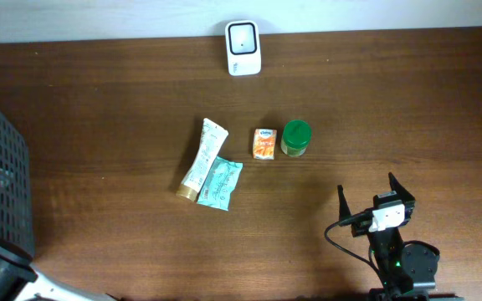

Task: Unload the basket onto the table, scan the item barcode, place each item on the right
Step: 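Grasp the green 3M glove package in the basket with the left gripper, then lay the glove package left of the tube with the left gripper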

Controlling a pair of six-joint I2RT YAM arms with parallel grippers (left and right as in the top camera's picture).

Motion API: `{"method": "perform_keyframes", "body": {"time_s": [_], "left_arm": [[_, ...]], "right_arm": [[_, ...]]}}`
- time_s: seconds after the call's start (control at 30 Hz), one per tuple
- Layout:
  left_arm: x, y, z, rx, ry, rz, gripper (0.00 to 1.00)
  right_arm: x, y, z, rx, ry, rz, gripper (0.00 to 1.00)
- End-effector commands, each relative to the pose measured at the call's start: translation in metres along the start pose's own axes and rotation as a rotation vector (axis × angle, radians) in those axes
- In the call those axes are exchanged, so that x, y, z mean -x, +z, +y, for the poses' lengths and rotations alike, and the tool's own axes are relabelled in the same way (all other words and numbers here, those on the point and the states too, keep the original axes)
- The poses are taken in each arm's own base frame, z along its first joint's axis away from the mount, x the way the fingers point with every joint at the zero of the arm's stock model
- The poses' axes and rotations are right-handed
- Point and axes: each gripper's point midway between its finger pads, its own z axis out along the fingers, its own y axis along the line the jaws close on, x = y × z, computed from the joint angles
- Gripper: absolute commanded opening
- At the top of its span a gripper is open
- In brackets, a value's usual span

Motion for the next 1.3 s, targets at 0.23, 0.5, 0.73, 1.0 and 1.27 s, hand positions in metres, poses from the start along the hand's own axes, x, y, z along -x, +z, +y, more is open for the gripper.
{"method": "perform_keyframes", "body": {"time_s": [0.23,0.5,0.73,1.0,1.27], "left_arm": [[0.095,-0.32,0.01,0.289,-0.166,-0.853,0.0],[0.105,-0.454,-0.203,-0.337,0.133,-1.229,0.0],[0.09,-0.368,-0.37,-0.674,0.438,-0.847,0.0],[0.074,-0.256,-0.431,-0.569,0.649,-0.535,0.0],[0.034,-0.128,-0.453,-0.585,0.423,-0.037,0.0]], "right_arm": [[-0.002,0.0,0.003,0.013,0.006,0.002,0.98],[-0.002,0.0,0.003,0.013,0.006,0.002,0.98],[-0.002,0.0,0.003,0.013,0.006,0.002,0.98],[-0.002,0.0,0.003,0.013,0.006,0.002,0.99],[-0.002,0.0,0.003,0.013,0.006,0.002,0.98]]}}
